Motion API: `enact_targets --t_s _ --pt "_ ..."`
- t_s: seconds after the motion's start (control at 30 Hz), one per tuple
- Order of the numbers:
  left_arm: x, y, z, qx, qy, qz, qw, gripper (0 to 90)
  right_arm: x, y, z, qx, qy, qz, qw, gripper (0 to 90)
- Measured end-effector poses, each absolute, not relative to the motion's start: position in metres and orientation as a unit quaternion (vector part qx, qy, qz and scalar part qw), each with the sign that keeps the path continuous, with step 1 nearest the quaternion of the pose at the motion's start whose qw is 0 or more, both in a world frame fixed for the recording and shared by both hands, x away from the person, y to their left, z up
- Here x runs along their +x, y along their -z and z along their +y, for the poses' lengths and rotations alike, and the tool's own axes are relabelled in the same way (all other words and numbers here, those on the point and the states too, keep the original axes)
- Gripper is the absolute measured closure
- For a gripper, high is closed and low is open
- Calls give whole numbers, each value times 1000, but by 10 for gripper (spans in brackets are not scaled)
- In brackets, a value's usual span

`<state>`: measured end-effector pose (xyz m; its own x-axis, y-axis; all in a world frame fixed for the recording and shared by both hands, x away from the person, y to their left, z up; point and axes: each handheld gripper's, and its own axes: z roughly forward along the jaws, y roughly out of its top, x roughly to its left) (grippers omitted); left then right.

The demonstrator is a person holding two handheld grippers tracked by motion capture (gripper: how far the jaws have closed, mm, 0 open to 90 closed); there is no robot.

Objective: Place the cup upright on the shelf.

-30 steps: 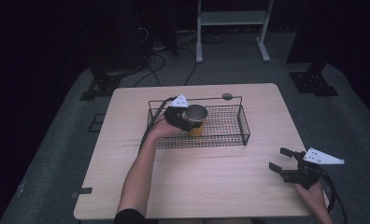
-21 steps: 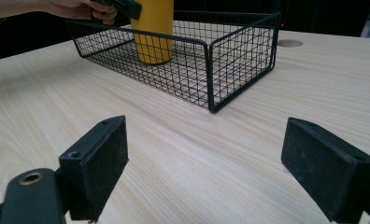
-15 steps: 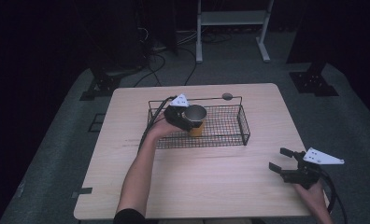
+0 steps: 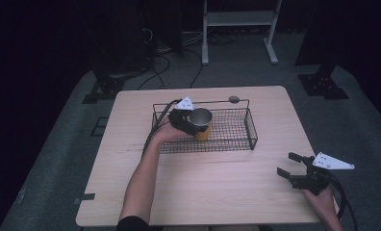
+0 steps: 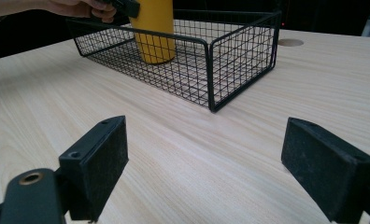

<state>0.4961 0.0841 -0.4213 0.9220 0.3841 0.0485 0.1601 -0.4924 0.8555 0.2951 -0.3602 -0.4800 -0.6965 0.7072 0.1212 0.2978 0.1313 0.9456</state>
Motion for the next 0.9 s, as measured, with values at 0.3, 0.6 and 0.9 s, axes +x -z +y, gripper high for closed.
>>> enact_targets --t_s 0.3,0.6,0.9 --pt "494 415 84 848 -131 162 487 25 295 480 -361 345 -563 729 181 137" --pt "491 404 84 839 -140 162 500 24 295 480 -361 346 -563 728 182 137" --pt "487 394 87 827 -150 164 517 24 295 480 -360 347 -563 728 182 137"
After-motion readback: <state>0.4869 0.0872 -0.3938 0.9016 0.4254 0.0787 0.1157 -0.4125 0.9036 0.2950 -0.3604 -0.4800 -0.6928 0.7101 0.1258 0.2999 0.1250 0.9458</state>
